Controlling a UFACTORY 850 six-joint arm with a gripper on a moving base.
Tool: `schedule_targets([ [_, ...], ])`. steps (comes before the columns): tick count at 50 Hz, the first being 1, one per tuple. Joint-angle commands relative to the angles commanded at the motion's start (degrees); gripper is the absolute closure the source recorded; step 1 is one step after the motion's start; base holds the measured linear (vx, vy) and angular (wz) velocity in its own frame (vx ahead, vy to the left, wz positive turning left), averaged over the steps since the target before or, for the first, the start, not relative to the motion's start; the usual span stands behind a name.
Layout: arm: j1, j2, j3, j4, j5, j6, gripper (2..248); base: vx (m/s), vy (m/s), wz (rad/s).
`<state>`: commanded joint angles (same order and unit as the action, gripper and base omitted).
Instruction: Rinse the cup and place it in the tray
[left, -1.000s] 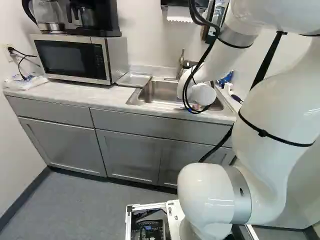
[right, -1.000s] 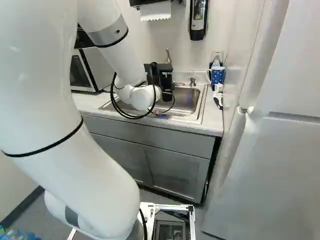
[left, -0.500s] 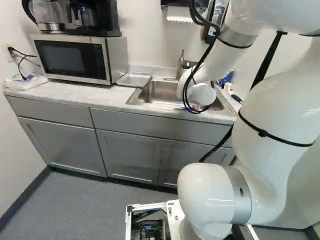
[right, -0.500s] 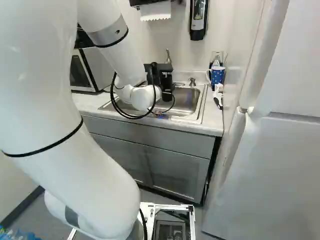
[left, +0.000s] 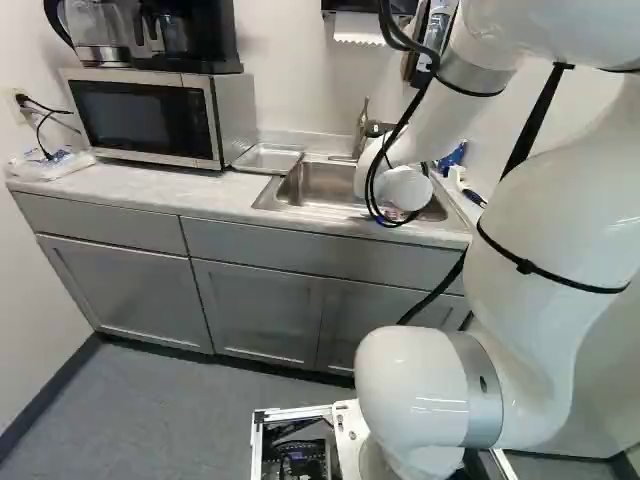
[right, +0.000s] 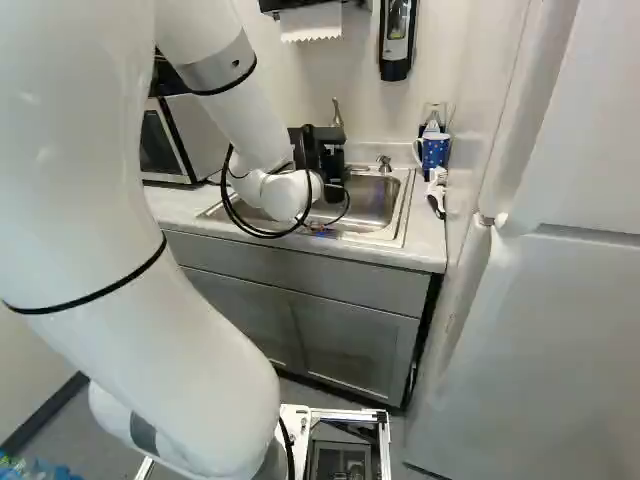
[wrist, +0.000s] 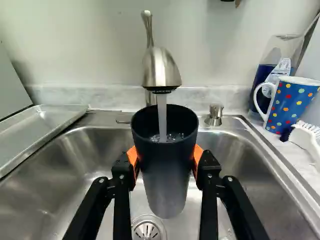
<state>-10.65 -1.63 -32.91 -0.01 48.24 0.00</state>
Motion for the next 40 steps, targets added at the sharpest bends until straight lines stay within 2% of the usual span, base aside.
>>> schedule_targets([
  [40,0.0,0.0,0.0,0.0,0.0,0.0,127,0.000,0.000,0.000],
])
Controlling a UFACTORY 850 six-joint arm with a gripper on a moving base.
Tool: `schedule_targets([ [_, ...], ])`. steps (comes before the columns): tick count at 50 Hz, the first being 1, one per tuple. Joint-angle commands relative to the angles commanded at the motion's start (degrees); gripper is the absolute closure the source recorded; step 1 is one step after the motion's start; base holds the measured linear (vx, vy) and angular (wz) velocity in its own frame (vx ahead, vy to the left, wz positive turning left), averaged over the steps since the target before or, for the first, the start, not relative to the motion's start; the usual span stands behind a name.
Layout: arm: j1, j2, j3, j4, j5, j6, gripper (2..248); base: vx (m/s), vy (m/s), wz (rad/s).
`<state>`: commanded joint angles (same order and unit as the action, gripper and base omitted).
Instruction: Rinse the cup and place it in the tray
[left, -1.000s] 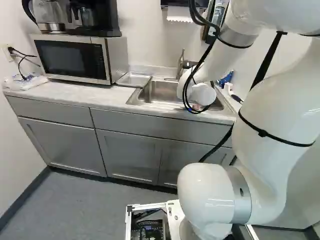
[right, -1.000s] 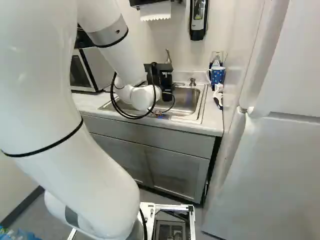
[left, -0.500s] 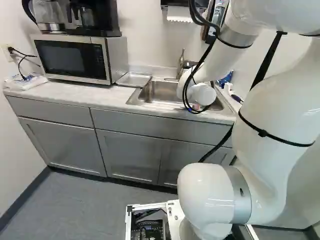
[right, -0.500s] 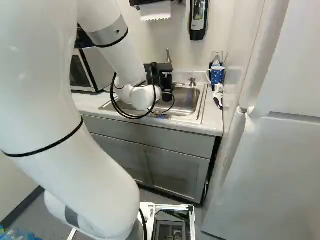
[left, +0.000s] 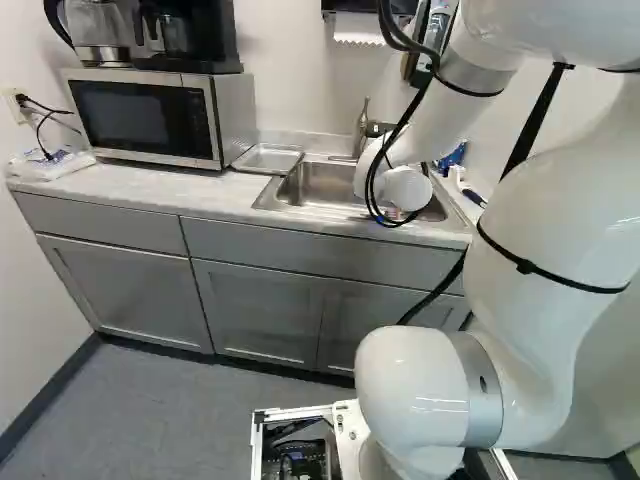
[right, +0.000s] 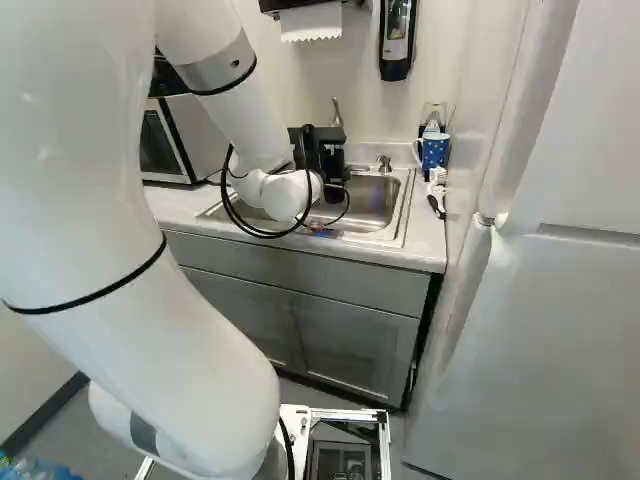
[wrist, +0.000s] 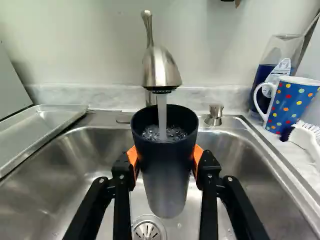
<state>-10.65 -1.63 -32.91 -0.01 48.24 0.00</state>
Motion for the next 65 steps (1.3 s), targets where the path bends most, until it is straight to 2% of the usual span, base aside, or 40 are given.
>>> schedule_targets([
  [17,0.1,0.0,0.0,0.0,0.0,0.0,127,0.000,0.000,0.000],
  [35,1.4,0.4,0.4,0.0,0.0,0.0,127,0.000,0.000,0.000],
  [65,6.2,0.9,1.0,0.0,0.0,0.0,127,0.000,0.000,0.000],
])
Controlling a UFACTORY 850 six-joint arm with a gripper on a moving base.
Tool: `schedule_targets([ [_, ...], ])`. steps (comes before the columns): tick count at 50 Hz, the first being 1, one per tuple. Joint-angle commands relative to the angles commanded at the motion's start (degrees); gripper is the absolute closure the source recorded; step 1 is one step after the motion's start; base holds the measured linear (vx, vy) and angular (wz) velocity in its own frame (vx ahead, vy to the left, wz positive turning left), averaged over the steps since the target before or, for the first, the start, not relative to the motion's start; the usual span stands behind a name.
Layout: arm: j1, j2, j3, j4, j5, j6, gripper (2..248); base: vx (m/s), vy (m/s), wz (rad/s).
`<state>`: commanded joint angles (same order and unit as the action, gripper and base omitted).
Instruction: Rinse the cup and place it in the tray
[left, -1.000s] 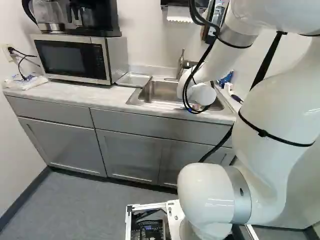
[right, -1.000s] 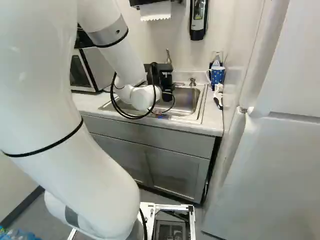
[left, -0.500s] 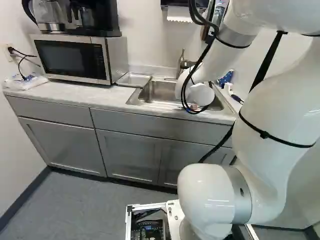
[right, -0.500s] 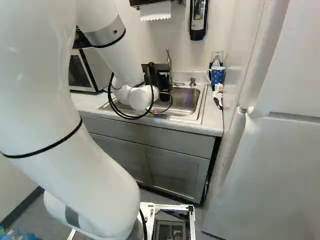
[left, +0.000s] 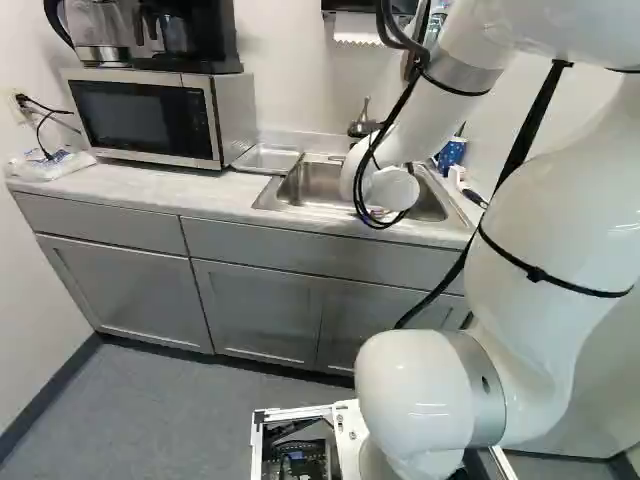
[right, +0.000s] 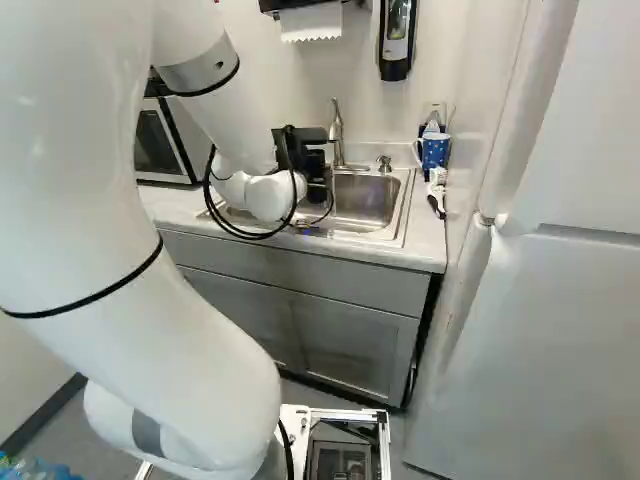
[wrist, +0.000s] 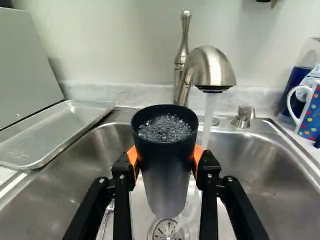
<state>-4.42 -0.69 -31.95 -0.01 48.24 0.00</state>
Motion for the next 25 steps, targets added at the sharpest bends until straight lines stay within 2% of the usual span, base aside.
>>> schedule_targets([
  [25,4.6,1.3,0.0,0.0,0.0,0.0,127,0.000,0.000,0.000],
])
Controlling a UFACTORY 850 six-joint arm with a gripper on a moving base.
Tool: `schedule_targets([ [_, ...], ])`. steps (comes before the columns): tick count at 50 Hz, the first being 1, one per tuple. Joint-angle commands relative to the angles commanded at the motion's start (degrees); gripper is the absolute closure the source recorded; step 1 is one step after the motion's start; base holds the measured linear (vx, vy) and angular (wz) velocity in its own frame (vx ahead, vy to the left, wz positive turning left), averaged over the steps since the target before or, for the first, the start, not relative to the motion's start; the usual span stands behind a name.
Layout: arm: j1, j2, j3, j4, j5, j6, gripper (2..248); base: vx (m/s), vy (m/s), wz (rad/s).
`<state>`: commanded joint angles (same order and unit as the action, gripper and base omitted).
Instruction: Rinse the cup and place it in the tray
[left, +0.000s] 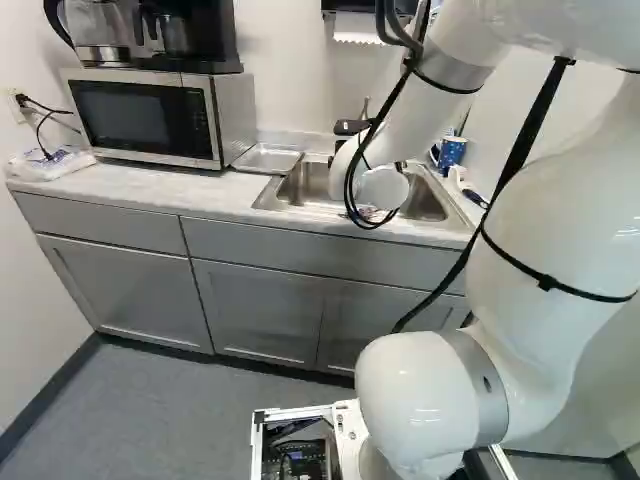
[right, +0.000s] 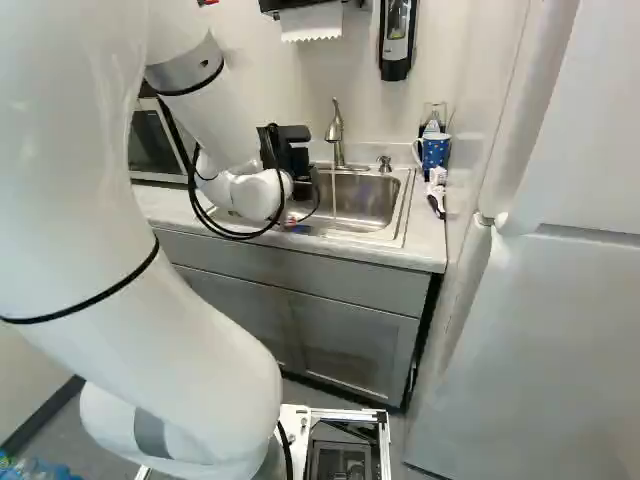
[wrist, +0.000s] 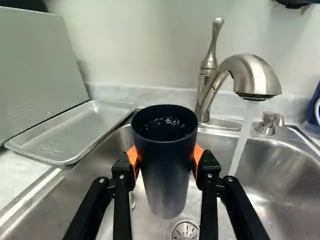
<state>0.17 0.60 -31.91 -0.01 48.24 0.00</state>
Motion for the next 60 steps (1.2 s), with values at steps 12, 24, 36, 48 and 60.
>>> schedule_targets([
  [12,2.2,0.6,-1.0,0.0,0.0,0.0,127,0.000,0.000,0.000],
  [24,4.3,0.6,-2.6,0.0,-2.5,0.0,127,0.000,0.000,0.000],
  [36,6.5,0.5,-4.3,0.0,-6.1,0.0,127,0.000,0.000,0.000],
  [48,8.5,0.6,-5.3,0.0,-6.4,0.0,127,0.000,0.000,0.000],
  [60,10.3,0.0,-5.9,0.0,-6.4,0.0,127,0.000,0.000,0.000],
])
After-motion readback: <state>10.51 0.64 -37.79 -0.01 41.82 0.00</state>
